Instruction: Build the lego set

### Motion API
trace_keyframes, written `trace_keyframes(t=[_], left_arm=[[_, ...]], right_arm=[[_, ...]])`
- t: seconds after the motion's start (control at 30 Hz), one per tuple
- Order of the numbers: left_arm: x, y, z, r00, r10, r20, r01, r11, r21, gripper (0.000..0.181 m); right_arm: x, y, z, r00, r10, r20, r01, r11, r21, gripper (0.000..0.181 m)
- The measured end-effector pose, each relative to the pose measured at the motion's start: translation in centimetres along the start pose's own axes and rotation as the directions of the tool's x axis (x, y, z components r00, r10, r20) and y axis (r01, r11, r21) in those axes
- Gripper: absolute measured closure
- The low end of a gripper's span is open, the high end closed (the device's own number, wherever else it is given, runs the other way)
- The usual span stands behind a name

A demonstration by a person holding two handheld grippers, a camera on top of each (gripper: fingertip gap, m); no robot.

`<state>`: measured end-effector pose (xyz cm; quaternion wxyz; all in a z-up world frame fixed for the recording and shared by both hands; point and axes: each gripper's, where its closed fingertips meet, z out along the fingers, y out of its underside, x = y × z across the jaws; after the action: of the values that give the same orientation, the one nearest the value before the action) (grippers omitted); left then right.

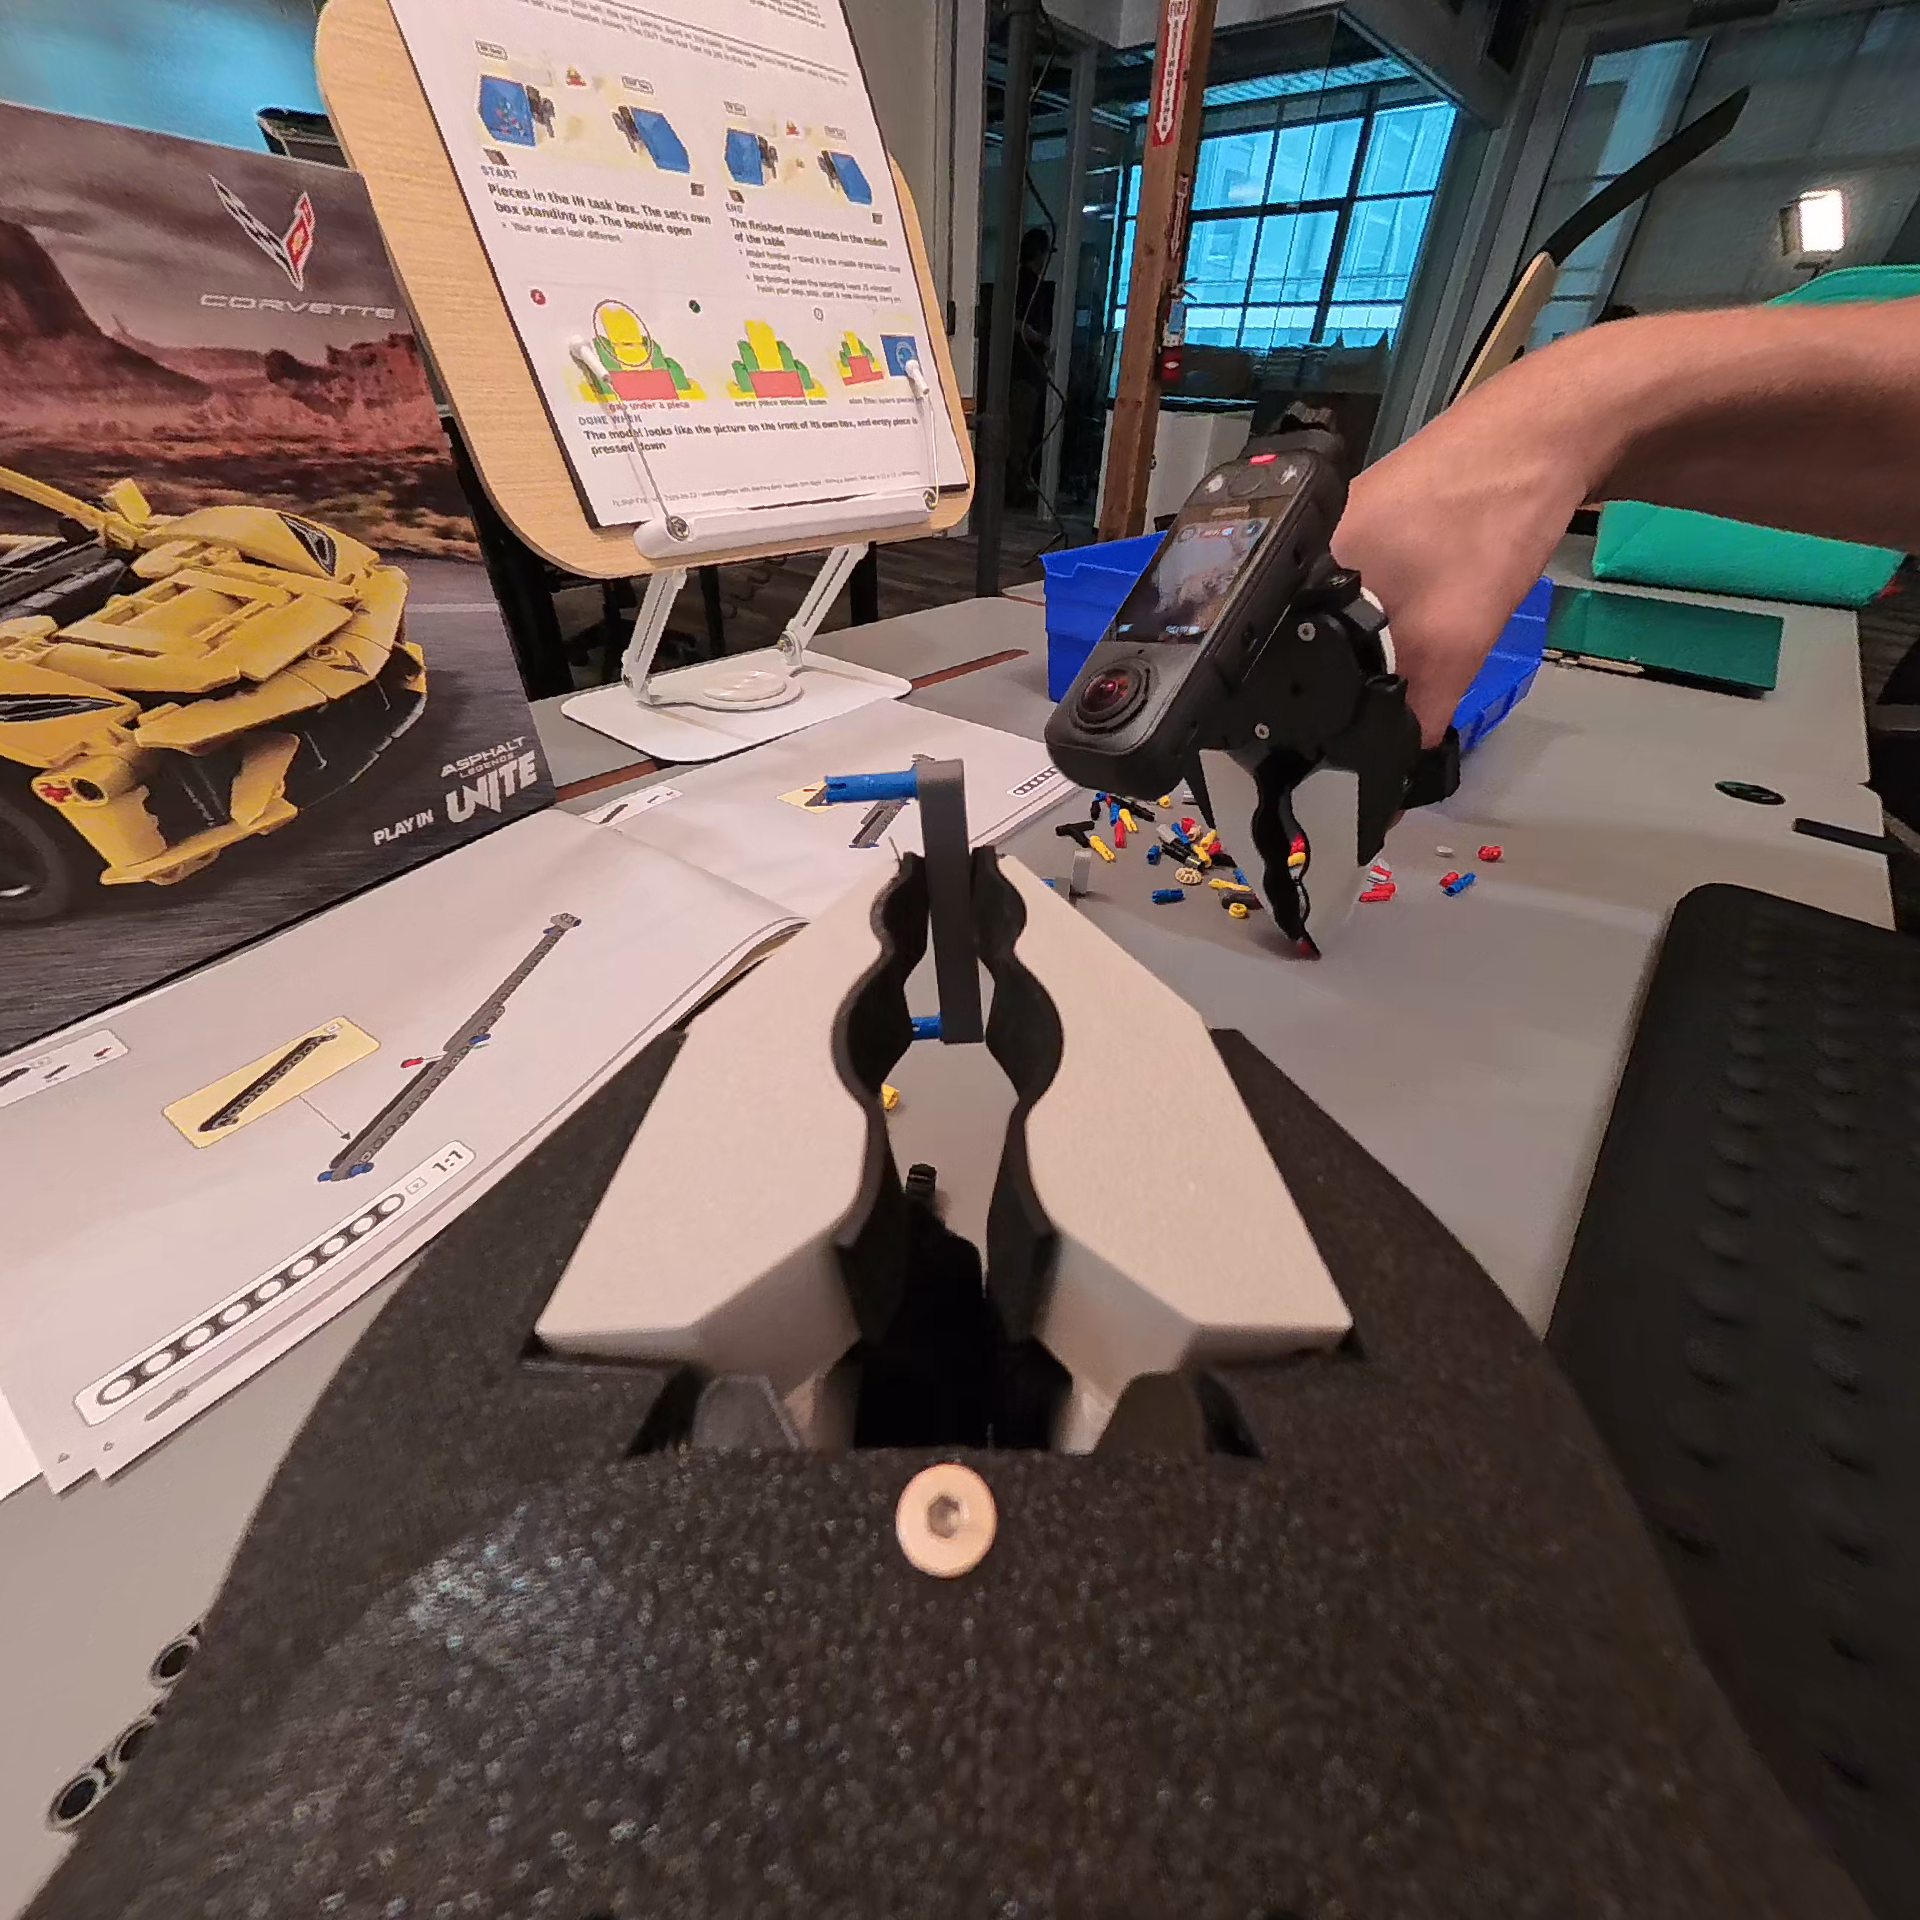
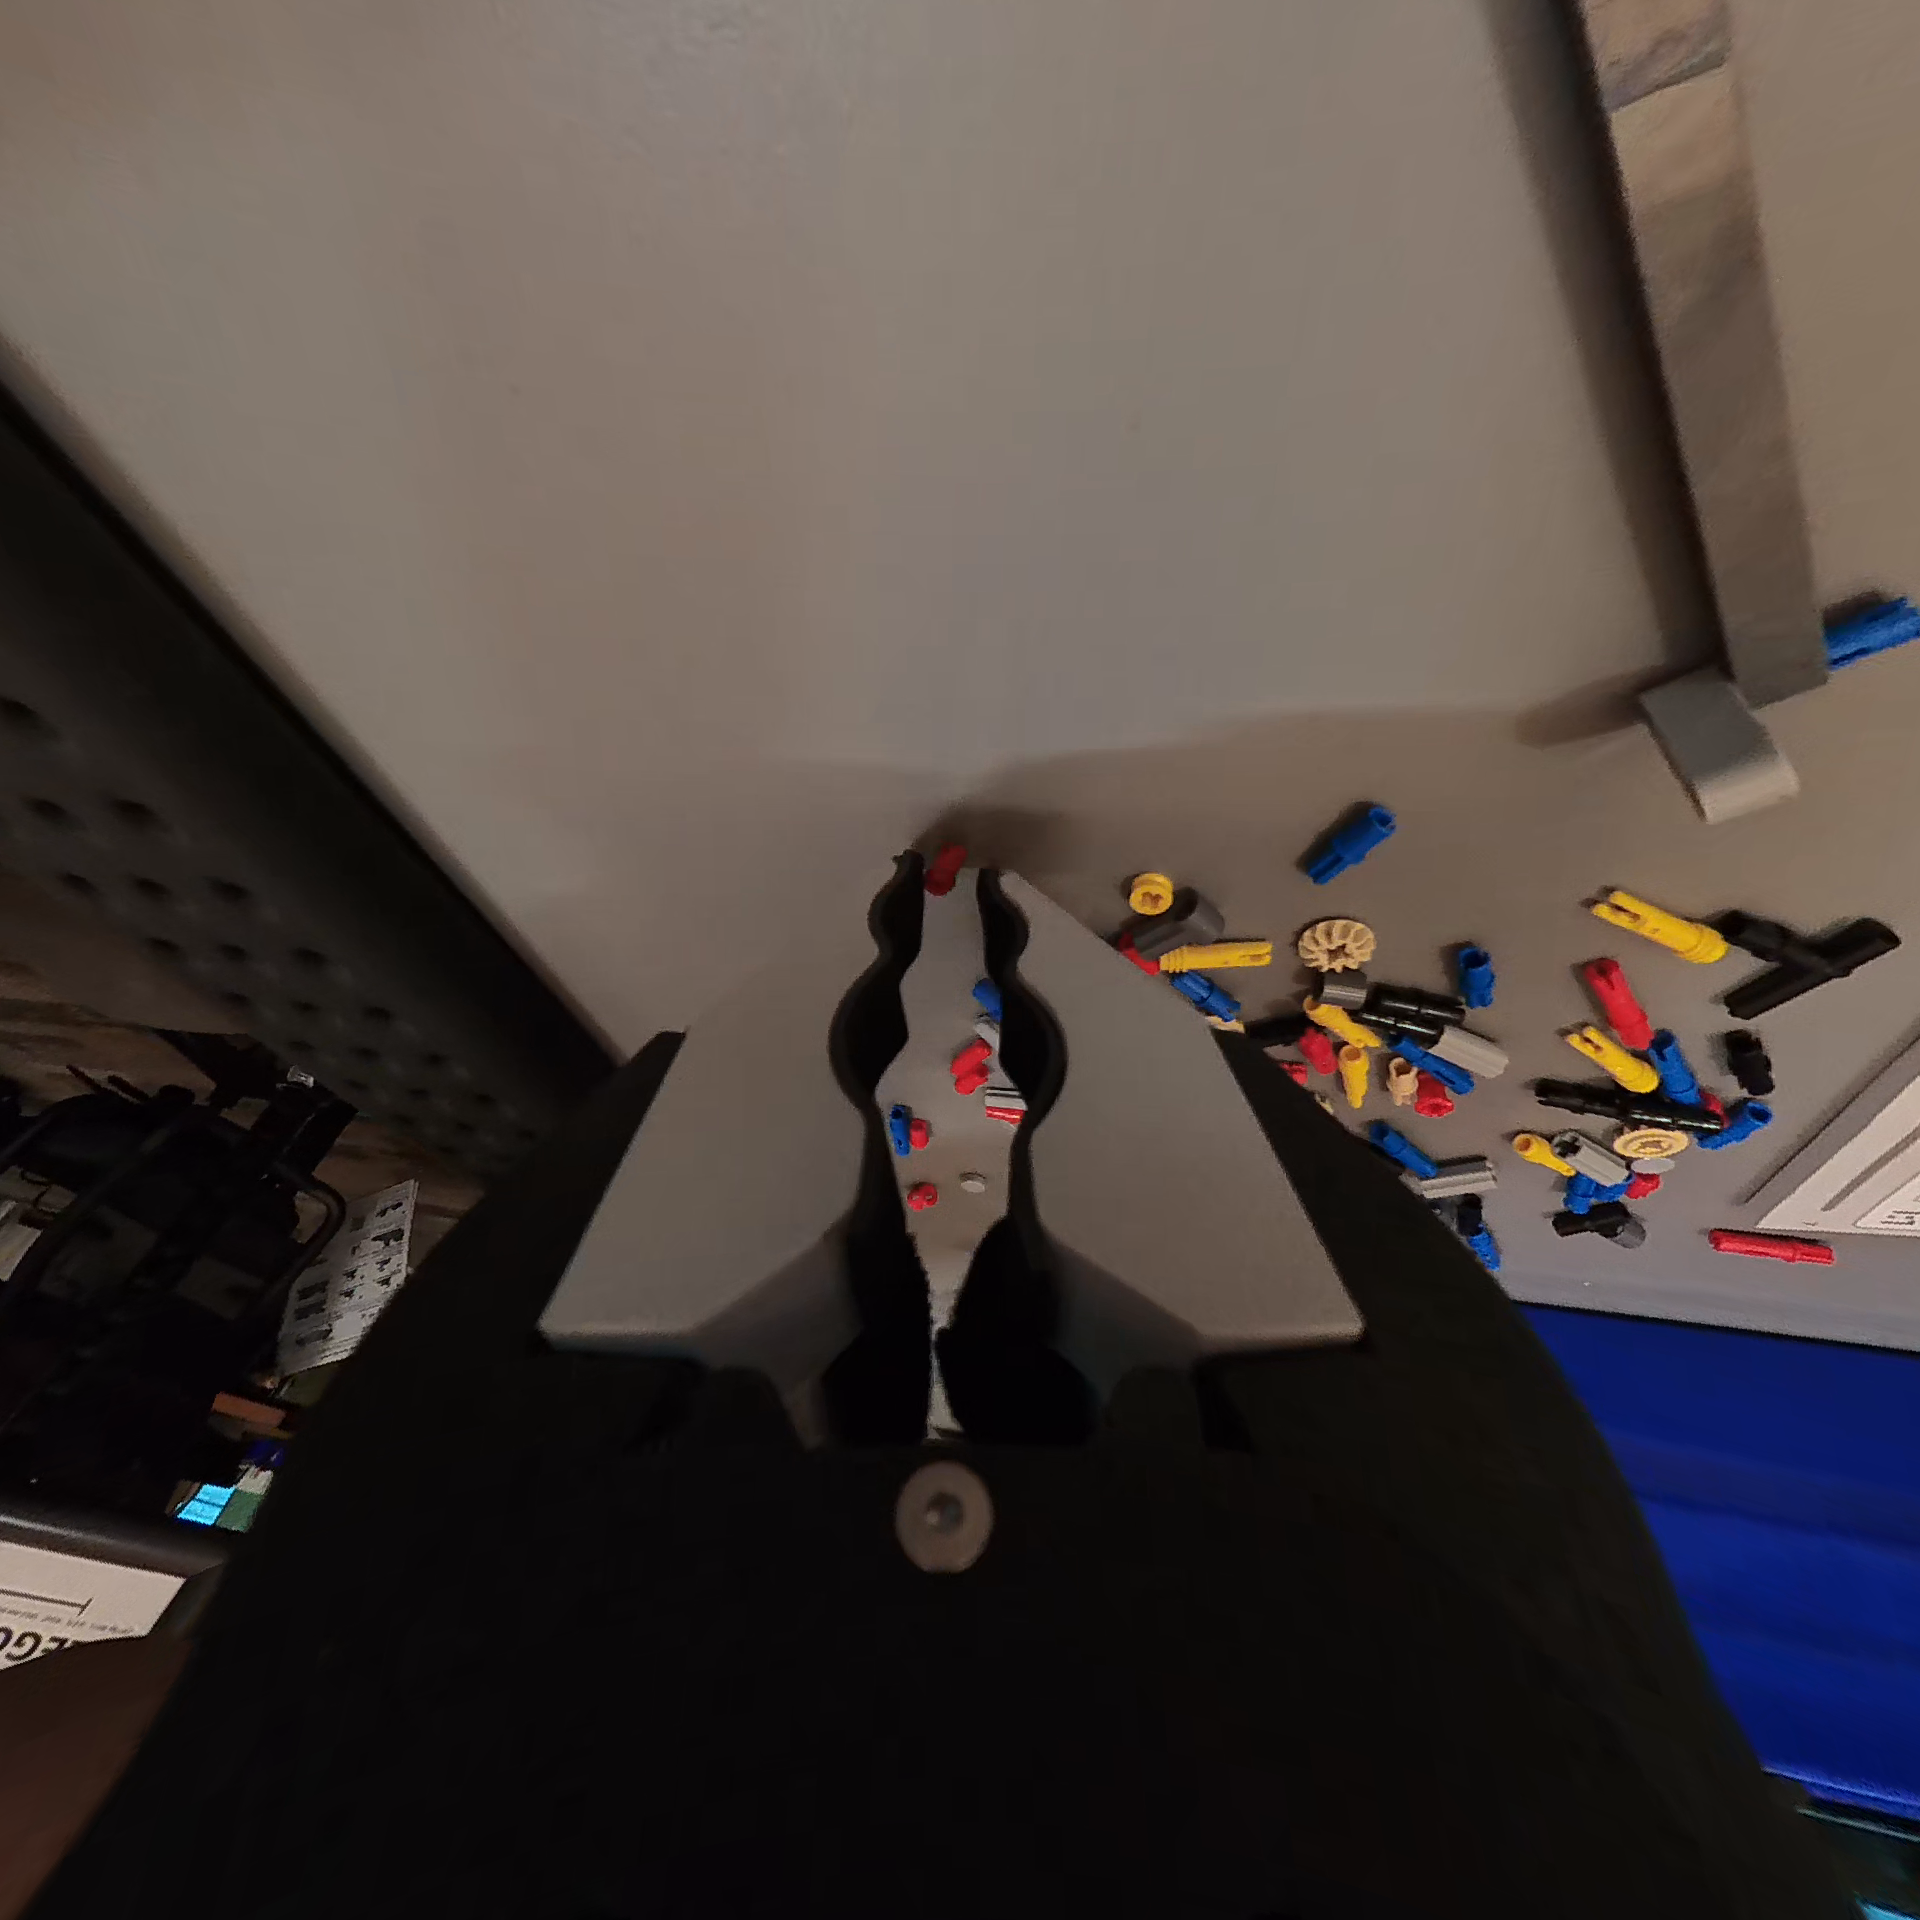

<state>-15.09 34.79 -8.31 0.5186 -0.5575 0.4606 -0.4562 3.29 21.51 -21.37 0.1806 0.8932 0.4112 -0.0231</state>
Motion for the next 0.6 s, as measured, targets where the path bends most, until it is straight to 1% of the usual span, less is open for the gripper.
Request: trace_keyframes(t=[0.17, 0.3, 0.37, 0.47, 0.53, 0.6], left_arm=[[0.0, 0.0, 0.0, 1.0, 0.007, 0.002, -0.007, 1.0, -0.001, 0.175], [0.0, 0.0, 0.0, 1.0, 0.01, 0.002, -0.01, 1.0, -0.002, 0.175], [0.0, 0.1, 0.0, 1.0, 0.011, 0.004, -0.011, 1.0, -0.003, 0.175], [-0.1, 0.1, 0.0, 1.0, 0.011, 0.006, -0.011, 1.0, -0.002, 0.174], [0.0, 0.0, 0.0, 1.0, 0.011, 0.005, -0.011, 1.0, -0.001, 0.175], [0.1, 0.1, 0.0, 1.0, 0.012, 0.001, -0.012, 1.0, -0.003, 0.175]], right_arm=[[0.1, 0.0, -0.3, 1.0, -0.006, -0.015, 0.006, 1.0, 0.021, 0.169], [0.0, 0.1, -0.8, 1.0, 0.0, -0.023, 0.002, 0.997, 0.083, 0.169], [-0.2, 0.0, -1.3, 1.0, 0.014, -0.02, -0.011, 0.988, 0.155, 0.168], [-0.6, 0.1, -2.0, 0.998, 0.066, -0.018, -0.058, 0.951, 0.303, 0.167], [-0.9, 0.3, -2.2, 0.993, 0.115, -0.018, -0.098, 0.91, 0.404, 0.164], [-0.9, 0.4, -2.4, 0.982, 0.184, -0.028, -0.142, 0.84, 0.524, 0.155]])
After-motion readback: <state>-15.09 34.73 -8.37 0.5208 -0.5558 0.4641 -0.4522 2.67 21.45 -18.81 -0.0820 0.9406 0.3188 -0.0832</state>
